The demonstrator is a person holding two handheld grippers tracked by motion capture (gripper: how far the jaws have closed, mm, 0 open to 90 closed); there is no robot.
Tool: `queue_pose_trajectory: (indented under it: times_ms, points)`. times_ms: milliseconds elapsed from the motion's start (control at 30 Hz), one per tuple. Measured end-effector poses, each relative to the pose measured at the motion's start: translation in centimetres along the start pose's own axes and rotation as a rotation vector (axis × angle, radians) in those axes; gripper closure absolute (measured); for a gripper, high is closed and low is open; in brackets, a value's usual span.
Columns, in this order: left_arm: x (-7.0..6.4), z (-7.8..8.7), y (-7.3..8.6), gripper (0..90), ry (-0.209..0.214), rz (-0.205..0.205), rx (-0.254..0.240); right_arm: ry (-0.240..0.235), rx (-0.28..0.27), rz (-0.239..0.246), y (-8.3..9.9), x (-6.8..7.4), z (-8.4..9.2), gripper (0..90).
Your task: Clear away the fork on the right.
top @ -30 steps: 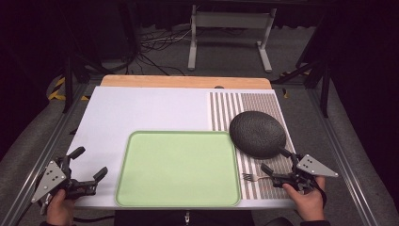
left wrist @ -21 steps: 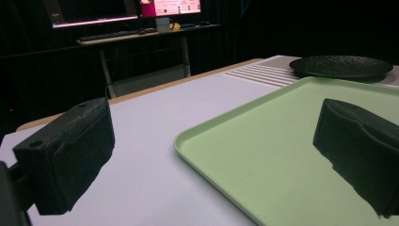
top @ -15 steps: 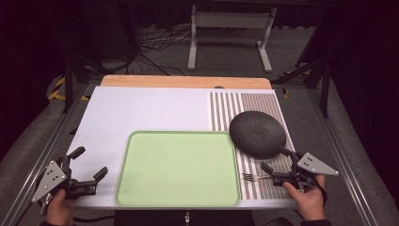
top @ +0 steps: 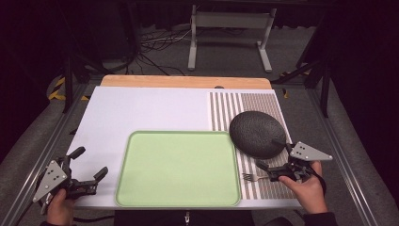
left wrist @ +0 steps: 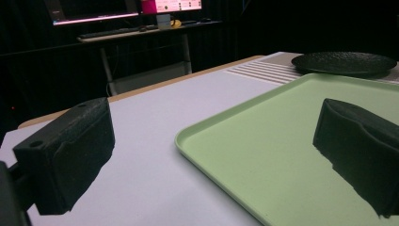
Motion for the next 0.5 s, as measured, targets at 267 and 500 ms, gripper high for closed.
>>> queue_pose_trajectory:
  times_ms: [267, 500]
  points:
    - [0.0, 0.0, 0.0, 0.0, 0.001, -0.002, 0.002, -0.007, 0.171, 0.06, -1.1, -0.1, 0.1, 3.1]
    - [0.0, 0.0, 0.0, 0.0, 0.002, -0.004, 0.004, -0.052, 0.376, 0.121, -1.4, 0.3, -0.2, 5.7]
Point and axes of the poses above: each handheld gripper's, and its own axes: z roughly backward along the jaws, y roughly out of its underside, x roughly to its left, the point moved 5 cm from there along -z, roughly forward along the jaws, and after that the axes turned 12 degrees about -y, right-handed, at the moved point
